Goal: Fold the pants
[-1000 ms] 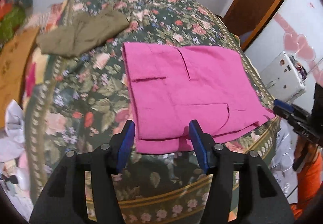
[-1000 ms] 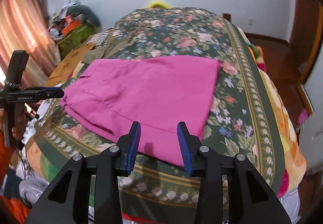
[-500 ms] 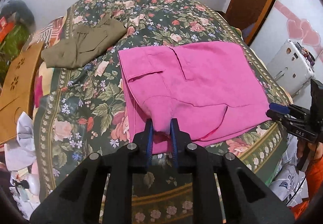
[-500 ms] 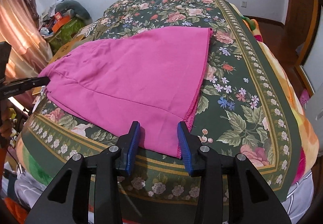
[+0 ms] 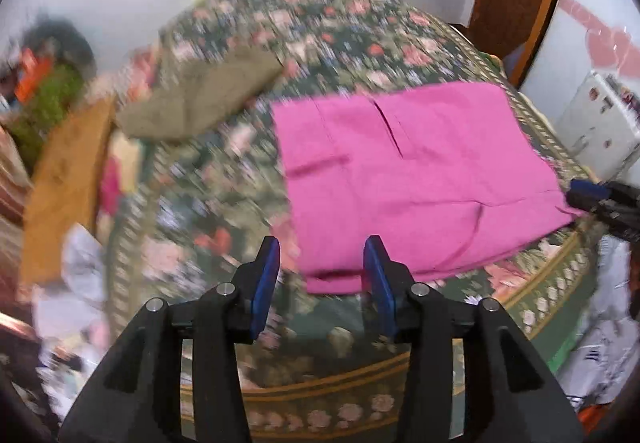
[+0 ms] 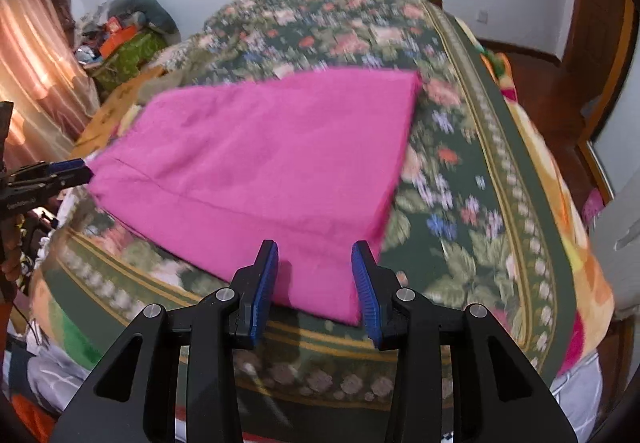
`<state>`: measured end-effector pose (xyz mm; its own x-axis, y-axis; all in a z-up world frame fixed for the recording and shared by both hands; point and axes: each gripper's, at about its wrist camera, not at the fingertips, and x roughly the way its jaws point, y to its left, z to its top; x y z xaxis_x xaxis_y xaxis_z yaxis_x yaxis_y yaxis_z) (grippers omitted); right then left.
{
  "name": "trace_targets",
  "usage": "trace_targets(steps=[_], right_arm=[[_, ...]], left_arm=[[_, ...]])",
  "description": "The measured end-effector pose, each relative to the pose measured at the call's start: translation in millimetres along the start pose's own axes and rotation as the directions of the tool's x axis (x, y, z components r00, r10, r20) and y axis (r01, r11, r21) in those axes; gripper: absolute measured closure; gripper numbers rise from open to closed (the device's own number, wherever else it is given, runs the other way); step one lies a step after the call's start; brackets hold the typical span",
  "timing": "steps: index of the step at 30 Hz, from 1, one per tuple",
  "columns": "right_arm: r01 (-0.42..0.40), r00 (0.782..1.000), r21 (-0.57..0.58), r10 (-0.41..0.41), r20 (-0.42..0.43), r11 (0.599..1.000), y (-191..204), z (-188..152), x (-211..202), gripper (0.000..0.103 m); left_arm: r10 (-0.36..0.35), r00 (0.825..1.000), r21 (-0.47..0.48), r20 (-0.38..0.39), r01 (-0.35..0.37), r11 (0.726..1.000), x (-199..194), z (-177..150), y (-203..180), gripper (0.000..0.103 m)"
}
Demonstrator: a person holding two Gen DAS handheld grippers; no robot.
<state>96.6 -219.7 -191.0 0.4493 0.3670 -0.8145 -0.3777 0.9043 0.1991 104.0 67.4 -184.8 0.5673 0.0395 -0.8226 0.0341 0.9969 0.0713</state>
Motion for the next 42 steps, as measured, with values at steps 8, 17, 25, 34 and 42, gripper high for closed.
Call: trace_targets(steps=[8,17,25,34,42], right_arm=[[-0.109,0.993,-0.069,0.112,0.034,0.992,44.4,22.7,6.6,0.066],[-0.131,0.991,-0.066,0.129,-0.045,0.989,43.6,1.9,39.6,0.065],[-0.09,0.994,-0.021,0.089,-0.062,0.996,13.5,0.6,23.2,0.065],[-0.027,1.0,0.023,0.027,0.006,0.999,-22.7,30.5,11.3,0.062],[0.02,0.998,0.049,-0.023,0.058,0.999,-57.0,75.3,30.7,0.061]], left_arm=[[-0.112,0.992,0.009,0.05,0.112,0.994,-9.0,21.3,-15.7,0.058],[-0.103,0.994,0.052,-0.038,0.105,0.993,36.8,-5.2,-33.9,0.056],[-0.103,0.994,0.01,-0.037,0.104,0.995,25.8,-3.1,-7.4,0.056],[-0.104,0.995,-0.101,-0.012,0.102,0.99,39.0,43.4,32.0,0.053],[-0.11,0.994,-0.14,-0.021,0.106,0.984,76.8,93.4,47.1,0.053]])
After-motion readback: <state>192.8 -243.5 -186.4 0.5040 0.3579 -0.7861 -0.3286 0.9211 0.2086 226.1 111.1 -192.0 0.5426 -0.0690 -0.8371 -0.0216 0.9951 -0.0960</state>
